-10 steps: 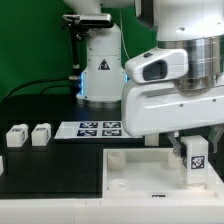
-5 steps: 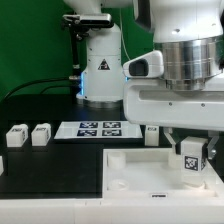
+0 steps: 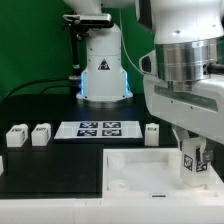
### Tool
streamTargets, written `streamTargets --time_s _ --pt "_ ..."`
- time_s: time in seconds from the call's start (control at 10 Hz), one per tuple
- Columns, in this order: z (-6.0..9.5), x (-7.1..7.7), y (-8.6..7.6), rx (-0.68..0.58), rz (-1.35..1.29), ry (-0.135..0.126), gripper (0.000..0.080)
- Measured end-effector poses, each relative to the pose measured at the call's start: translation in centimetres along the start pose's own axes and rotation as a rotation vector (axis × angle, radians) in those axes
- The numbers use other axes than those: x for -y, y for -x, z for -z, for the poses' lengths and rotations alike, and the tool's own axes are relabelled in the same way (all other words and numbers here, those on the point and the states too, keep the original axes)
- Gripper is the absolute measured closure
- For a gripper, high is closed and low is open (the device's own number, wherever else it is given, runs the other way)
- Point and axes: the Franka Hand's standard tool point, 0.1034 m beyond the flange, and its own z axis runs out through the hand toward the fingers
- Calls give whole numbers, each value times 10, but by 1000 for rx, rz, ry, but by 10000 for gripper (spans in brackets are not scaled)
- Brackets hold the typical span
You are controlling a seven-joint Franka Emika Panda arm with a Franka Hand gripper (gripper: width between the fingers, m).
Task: Assemble one leg
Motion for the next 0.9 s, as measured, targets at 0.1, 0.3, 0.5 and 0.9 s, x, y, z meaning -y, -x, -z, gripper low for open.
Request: streamTargets --time_s 0.1,0.3,0.5,0.9 --pt "0 0 0 0 28 0 503" --pt "-1 0 1 0 67 1 269" --pt "-2 -1 2 0 372 5 187" --pt "0 4 5 0 959 -2 150"
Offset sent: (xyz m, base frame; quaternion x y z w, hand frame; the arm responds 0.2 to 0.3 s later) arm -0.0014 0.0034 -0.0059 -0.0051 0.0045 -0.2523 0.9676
